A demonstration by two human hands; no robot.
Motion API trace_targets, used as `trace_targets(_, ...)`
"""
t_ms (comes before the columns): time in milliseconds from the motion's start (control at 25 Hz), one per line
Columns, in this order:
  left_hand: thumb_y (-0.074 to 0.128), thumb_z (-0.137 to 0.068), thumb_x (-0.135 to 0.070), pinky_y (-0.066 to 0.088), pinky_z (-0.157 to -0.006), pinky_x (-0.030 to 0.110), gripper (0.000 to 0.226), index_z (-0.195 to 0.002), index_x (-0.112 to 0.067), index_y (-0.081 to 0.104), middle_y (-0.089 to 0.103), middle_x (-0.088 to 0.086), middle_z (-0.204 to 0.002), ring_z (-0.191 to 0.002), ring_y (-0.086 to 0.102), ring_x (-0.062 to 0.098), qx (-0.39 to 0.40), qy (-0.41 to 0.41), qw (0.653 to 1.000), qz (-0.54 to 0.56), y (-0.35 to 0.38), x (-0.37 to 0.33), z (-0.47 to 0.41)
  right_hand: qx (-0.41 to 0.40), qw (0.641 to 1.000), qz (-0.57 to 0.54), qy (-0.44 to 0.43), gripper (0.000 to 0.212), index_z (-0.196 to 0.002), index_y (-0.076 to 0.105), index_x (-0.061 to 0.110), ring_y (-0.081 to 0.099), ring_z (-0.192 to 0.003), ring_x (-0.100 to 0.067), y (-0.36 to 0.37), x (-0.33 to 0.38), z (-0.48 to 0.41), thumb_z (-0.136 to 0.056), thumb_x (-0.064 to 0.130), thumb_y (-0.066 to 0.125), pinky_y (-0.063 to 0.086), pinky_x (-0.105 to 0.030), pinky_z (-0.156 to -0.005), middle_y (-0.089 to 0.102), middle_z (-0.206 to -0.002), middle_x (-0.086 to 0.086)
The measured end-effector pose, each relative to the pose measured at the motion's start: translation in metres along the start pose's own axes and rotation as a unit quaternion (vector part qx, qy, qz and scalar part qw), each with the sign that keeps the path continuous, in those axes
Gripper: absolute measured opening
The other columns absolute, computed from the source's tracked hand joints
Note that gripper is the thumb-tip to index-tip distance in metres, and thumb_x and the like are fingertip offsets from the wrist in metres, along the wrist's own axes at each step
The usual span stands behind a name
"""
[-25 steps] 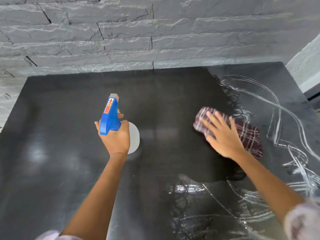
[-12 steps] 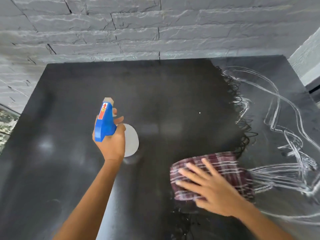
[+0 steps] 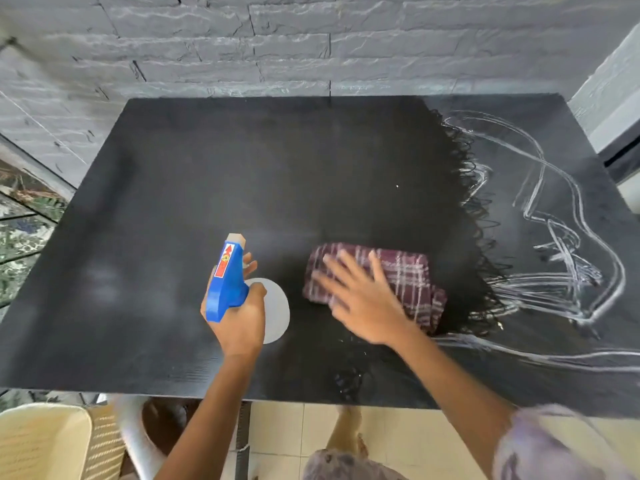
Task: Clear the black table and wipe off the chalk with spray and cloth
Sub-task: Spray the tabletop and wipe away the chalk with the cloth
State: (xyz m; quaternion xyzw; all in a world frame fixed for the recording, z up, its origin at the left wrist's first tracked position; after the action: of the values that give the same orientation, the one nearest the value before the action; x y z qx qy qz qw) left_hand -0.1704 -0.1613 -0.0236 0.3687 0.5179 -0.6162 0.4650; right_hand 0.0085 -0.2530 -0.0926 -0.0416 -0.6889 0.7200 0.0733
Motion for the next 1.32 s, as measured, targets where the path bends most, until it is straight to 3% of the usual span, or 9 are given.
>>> trace_targets(200, 0.055, -0.084, -0.003, 0.047, -0.088, 0.027, 0.028, -0.092, -0.029, 0.056, 0.059, -0.017, -0.086, -0.083, 0.059, 0.001, 0.018, 0.063, 0.998, 0.025, 0.001, -0.009, 0.004, -0.016, 0.991, 0.035, -0.124, 0.064, -0.147, 0.017, 0.039, 0.012, -0.145, -0.020, 0.012, 0.011, 0.126, -0.087, 0.046, 0.038, 0.003, -0.057, -0.113, 0.018, -0.156, 0.007)
trace_targets(320, 0.053, -0.084, 0.000, 0.040, -0.072, -0.001, 0.021, -0.103, -0.004, 0.061, 0.060, -0.019, -0.082, -0.077, 0.058, -0.014, 0.010, 0.093, 0.995, 0.043, 0.006, -0.010, 0.000, -0.020, 0.994, 0.039, 0.097, 0.061, -0.146, 0.017, 0.038, 0.023, -0.142, -0.022, 0.000, -0.070, 0.120, -0.086, 0.044, 0.032, 0.015, -0.060, -0.110, 0.029, -0.154, 0.002)
trace_targets(440, 0.056, -0.085, -0.004, 0.038, -0.064, -0.003, 0.021, -0.103, 0.004, 0.061, 0.059, -0.009, -0.083, -0.073, 0.057, -0.013, -0.004, 0.091, 0.995, 0.051, 0.006, -0.006, -0.003, -0.029, 0.950, -0.033, 0.310, 0.054, -0.147, 0.020, 0.035, 0.007, -0.145, -0.022, -0.011, -0.087, 0.078, -0.094, 0.042, 0.030, 0.006, -0.064, -0.109, 0.015, -0.157, 0.002)
trace_targets(520, 0.057, -0.085, -0.010, 0.038, -0.061, -0.002, 0.025, -0.105, 0.004, 0.059, 0.059, 0.002, -0.092, -0.074, 0.058, -0.004, -0.012, 0.077, 0.996, 0.053, 0.003, -0.001, -0.005, -0.033, 0.965, -0.036, 0.256, 0.052, -0.146, 0.023, 0.035, 0.006, -0.145, -0.023, -0.006, -0.043, 0.057, -0.094, 0.043, 0.032, 0.003, -0.065, -0.109, 0.014, -0.158, 0.001)
trace_targets(680, 0.058, -0.085, -0.015, 0.039, -0.061, -0.005, 0.034, -0.114, 0.001, 0.055, 0.061, 0.014, -0.112, -0.082, 0.056, 0.009, -0.015, 0.047, 0.998, 0.030, 0.004, 0.006, -0.007, -0.008, 0.999, -0.019, -0.025, 0.054, -0.146, 0.012, 0.040, 0.004, -0.146, -0.023, 0.013, 0.067, 0.100, -0.095, 0.049, 0.026, 0.002, -0.067, -0.109, 0.012, -0.158, 0.004)
trace_targets(760, 0.058, -0.085, -0.017, 0.040, -0.064, -0.007, 0.041, -0.121, 0.001, 0.050, 0.058, 0.016, -0.119, -0.091, 0.053, 0.012, -0.007, 0.030, 0.999, 0.025, 0.004, 0.008, -0.006, -0.007, 0.999, -0.011, -0.053, 0.057, -0.147, 0.008, 0.041, 0.006, -0.146, -0.021, 0.019, 0.070, 0.137, -0.094, 0.050, 0.028, 0.004, -0.066, -0.111, 0.013, -0.157, 0.007)
trace_targets(920, 0.058, -0.085, -0.016, 0.040, -0.064, -0.005, 0.040, -0.120, 0.002, 0.051, 0.056, 0.017, -0.122, -0.095, 0.052, 0.012, 0.002, 0.032, 0.999, 0.011, 0.003, 0.008, -0.002, -0.025, 0.990, 0.003, 0.138, 0.051, -0.145, 0.024, 0.037, 0.022, -0.142, -0.022, 0.008, -0.023, 0.165, -0.096, 0.048, 0.017, 0.017, -0.062, -0.109, 0.026, -0.154, 0.005)
trace_targets(1120, 0.057, -0.080, -0.006, 0.046, -0.085, 0.022, 0.019, -0.099, -0.009, 0.060, 0.063, -0.011, -0.090, -0.081, 0.059, 0.002, -0.003, 0.068, 0.996, 0.051, 0.007, -0.013, 0.005, -0.002, 0.930, -0.065, 0.362, 0.052, -0.148, 0.011, 0.035, -0.002, -0.145, -0.021, -0.005, -0.094, 0.079, -0.097, 0.044, 0.019, 0.001, -0.064, -0.110, 0.003, -0.159, 0.004)
trace_targets(1320, 0.055, -0.079, 0.001, 0.040, -0.072, -0.001, 0.022, -0.099, -0.004, 0.063, 0.063, -0.023, -0.079, -0.076, 0.058, -0.015, 0.022, 0.087, 0.994, 0.057, 0.039, -0.038, -0.006, -0.006, 0.999, -0.016, 0.038, 0.053, -0.146, 0.020, 0.036, 0.010, -0.145, -0.022, 0.007, 0.004, 0.076, -0.094, 0.047, 0.027, 0.007, -0.064, -0.111, 0.019, -0.157, 0.003)
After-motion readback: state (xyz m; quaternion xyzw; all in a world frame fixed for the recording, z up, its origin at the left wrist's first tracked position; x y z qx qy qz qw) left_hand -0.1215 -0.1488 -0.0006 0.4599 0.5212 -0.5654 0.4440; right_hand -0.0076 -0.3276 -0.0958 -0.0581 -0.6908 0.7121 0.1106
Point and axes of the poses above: each hand's wrist, its own z-axis away from the middle knuckle, its own y-axis out of the palm, x = y × z, the point moved 6 cm from there along -z, towards the middle knuckle
